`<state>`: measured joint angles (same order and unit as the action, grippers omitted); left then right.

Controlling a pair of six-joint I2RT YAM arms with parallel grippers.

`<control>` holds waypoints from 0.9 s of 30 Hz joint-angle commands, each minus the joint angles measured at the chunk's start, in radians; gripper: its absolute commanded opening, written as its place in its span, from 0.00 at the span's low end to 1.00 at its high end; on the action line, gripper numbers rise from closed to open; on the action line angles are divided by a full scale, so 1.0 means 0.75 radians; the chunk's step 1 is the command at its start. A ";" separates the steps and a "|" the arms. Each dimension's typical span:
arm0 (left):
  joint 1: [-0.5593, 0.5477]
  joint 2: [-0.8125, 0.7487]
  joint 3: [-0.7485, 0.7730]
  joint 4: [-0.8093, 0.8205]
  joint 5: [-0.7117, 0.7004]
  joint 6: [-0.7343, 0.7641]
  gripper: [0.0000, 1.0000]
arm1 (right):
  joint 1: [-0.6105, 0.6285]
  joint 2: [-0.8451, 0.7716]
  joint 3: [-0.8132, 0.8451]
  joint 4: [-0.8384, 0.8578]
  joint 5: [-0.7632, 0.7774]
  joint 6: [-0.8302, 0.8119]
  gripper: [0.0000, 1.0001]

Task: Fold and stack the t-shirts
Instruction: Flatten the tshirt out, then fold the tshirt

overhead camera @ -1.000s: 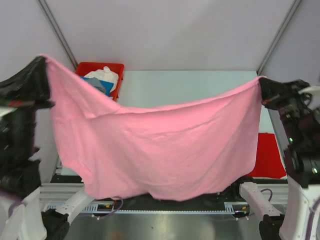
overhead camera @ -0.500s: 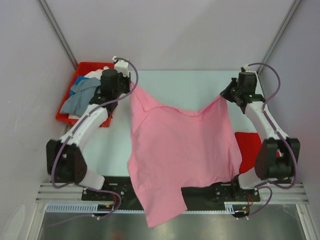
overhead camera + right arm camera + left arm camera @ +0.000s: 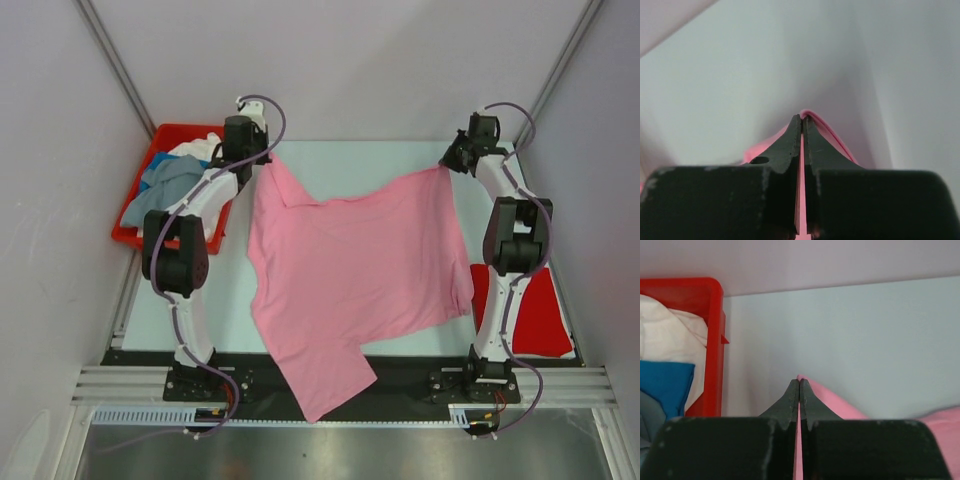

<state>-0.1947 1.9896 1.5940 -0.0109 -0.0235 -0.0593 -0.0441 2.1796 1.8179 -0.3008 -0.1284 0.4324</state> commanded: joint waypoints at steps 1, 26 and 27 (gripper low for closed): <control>0.039 0.033 0.126 0.025 -0.024 -0.046 0.00 | -0.017 0.112 0.224 -0.065 -0.025 -0.028 0.00; 0.063 -0.080 0.309 -0.554 0.117 -0.281 0.00 | -0.097 0.150 0.442 -0.533 -0.177 -0.067 0.00; 0.063 -0.118 0.296 -0.605 0.146 -0.311 0.00 | -0.101 0.137 0.436 -0.560 -0.177 -0.081 0.00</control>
<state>-0.1474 2.0422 1.8206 -0.3775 0.0376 -0.2039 -0.1040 2.3829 2.1536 -0.6250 -0.2375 0.4038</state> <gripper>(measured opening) 0.006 0.012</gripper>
